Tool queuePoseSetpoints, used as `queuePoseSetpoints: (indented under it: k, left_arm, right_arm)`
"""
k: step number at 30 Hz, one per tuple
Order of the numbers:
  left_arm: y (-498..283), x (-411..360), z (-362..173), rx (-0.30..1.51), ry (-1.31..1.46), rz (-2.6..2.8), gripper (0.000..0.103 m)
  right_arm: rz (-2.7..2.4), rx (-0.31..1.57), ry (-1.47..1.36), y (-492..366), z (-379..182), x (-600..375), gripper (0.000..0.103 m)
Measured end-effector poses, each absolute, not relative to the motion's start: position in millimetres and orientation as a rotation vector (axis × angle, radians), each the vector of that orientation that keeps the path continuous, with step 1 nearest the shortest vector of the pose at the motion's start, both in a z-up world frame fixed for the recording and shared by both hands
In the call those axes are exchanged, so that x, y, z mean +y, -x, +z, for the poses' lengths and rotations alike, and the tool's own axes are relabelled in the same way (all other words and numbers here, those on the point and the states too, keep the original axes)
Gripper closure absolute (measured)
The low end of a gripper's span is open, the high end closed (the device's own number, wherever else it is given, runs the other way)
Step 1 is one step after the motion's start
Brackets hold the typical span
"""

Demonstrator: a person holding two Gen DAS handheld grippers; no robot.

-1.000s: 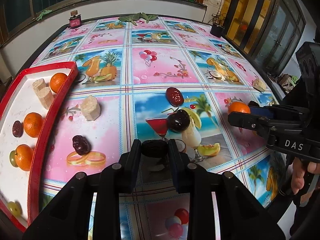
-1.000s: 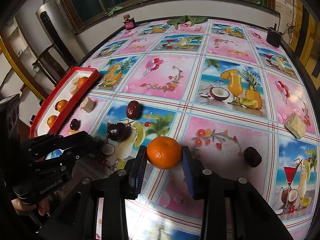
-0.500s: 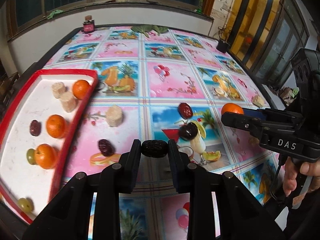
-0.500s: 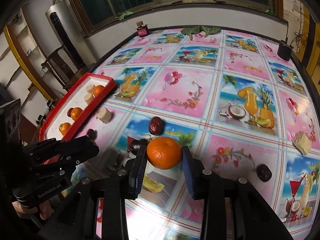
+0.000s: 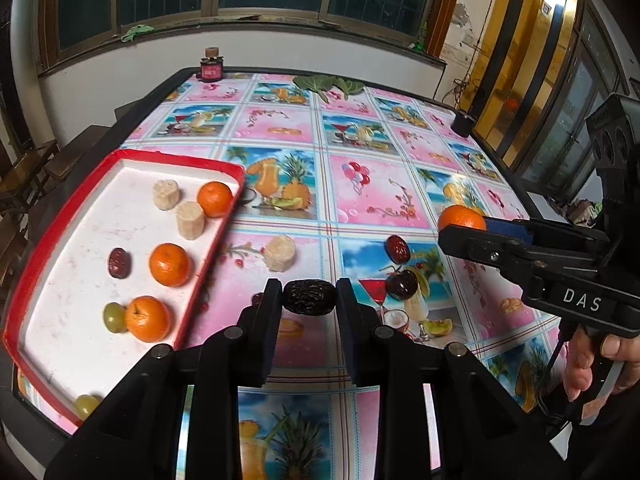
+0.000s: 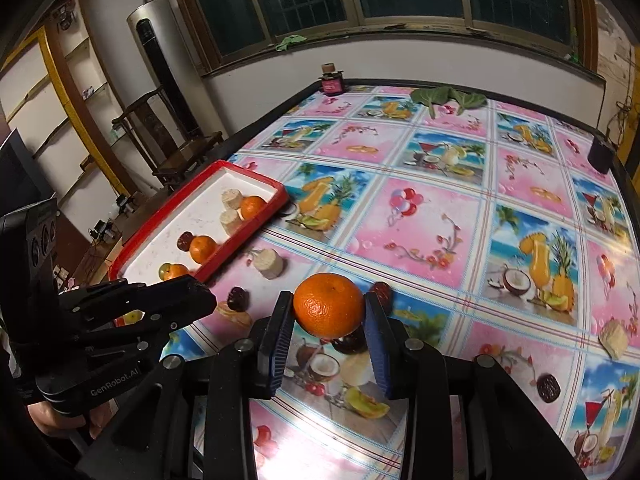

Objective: Organize fruits
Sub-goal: 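Carry the held orange and date toward the tray with both tools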

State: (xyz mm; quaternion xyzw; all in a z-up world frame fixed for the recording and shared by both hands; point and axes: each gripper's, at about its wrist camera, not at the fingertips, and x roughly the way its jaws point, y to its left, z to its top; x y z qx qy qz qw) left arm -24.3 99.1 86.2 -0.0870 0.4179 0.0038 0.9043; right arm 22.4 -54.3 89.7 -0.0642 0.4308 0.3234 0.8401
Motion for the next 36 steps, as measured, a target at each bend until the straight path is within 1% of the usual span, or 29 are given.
queuePoseSetpoints:
  k: [17,36]
  left_arm:
    - [42.1,150.6,99.7,0.817,0.238,0.092,0.078]
    - [64.4,221.2,84.6,0.808,0.33,0.198,0.078]
  right_arm:
    - [0.811,0.875,0.182,-15.3,109.2,8.9,0.068]
    - [0.919,0.889,0.23,-10.6,100.3,83.7,0.068]
